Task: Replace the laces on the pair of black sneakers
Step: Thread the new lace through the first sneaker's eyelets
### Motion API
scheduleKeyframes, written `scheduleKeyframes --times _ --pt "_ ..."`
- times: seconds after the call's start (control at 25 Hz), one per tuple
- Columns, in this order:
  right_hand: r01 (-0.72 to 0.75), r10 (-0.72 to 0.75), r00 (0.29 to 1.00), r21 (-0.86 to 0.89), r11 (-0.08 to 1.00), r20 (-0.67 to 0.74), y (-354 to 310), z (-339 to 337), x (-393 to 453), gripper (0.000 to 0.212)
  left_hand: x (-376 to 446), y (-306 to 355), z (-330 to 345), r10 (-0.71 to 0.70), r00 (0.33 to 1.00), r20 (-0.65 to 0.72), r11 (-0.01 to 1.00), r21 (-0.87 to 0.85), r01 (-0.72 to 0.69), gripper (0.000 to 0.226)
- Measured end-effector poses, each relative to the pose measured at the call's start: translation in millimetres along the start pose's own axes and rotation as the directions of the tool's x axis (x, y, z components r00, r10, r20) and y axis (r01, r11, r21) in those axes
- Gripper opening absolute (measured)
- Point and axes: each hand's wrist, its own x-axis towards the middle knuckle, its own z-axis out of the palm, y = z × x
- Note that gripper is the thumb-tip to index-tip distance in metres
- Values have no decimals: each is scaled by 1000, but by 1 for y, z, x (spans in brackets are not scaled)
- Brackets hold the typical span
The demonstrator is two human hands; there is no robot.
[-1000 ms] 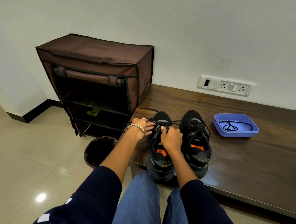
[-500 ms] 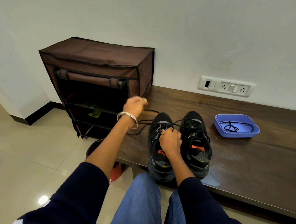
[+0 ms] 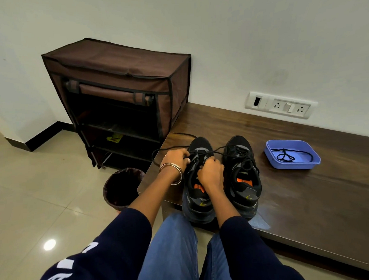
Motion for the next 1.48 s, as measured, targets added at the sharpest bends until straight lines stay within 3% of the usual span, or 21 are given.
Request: scheduleKeyframes --times 0.12,0.2,0.24,0.28,0.32,0.36,0.4,0.44,0.48,0.52,0.6,0.64,0.72,0.8,0.88,1.08,1.24,1.28,1.36,1.4,1.48 --pt "1 -1 1000 -13 1000 5 -1 0 -2 63 3 0 0 -32 996 -78 997 -68 26 15" --pt "7 -6 1000 -23 1000 12 -1 1 -2 66 6 10 -10 -67 989 -131 957 -289 27 22" --pt "3 -3 1000 -23 1000 10 -2 2 -1 67 8 18 -21 -113 984 -138 873 -486 32 25" --pt "-2 2 1000 -25 1000 8 -2 3 -1 66 9 28 -36 -172 977 -122 684 -729 29 27" --pt "-4 4 1000 -33 999 4 -2 4 -1 64 9 38 -55 -212 974 -82 385 -923 6 28" --pt "-3 3 1000 -46 999 1 -2 5 -1 61 6 48 -77 -230 972 -45 88 -996 -25 28" --pt "-2 2 1000 -56 998 -1 -2 6 -1 59 5 53 -98 -221 975 -33 -109 -992 -58 27" --pt "-3 3 1000 -60 998 -5 -2 6 -1 59 3 56 -114 -211 976 -43 -171 -982 -81 26" --pt "-2 1 1000 -57 998 -7 -1 6 -1 60 -1 59 -125 -192 980 -55 -127 -989 -80 26" --pt "0 0 1000 -52 999 -9 -1 6 -1 61 -1 55 -127 -190 979 -69 12 -998 -68 26" --pt "4 -4 1000 -52 999 -12 -1 6 0 59 -6 48 -110 -167 976 -136 401 -914 -59 17" --pt "7 -8 1000 -55 998 -17 -1 6 -1 57 -7 43 -96 -131 978 -160 569 -820 -58 11" --pt "7 -8 1000 -49 999 -25 -1 5 -2 55 -6 30 -64 -51 989 -140 855 -518 -30 22" --pt "7 -8 1000 -44 999 -27 -1 6 -1 54 -3 21 -36 -27 998 -62 985 -170 16 23" --pt "10 -11 1000 -51 999 -26 0 5 0 52 -2 20 -18 -57 998 -18 998 -12 57 19" --pt "1 -2 1000 -46 999 -13 0 5 1 54 -3 18 -2 -130 989 -72 991 -29 128 19" --pt "-5 5 1000 -27 1000 -9 0 4 0 55 -3 21 -8 -128 985 -119 984 107 141 29" --pt "-10 9 1000 -21 1000 -14 0 4 0 57 -3 25 -14 -140 977 -159 988 40 148 28" --pt "-19 19 999 -18 1000 -27 -1 4 -1 62 -1 28 -36 -244 929 -277 919 -371 131 23" --pt "-21 20 999 -19 1000 -30 -1 4 -1 63 0 28 -48 -345 891 -296 790 -605 105 23" --pt "-22 21 999 -24 999 -27 -1 4 -2 64 -5 21 -66 -451 853 -262 596 -800 69 28"
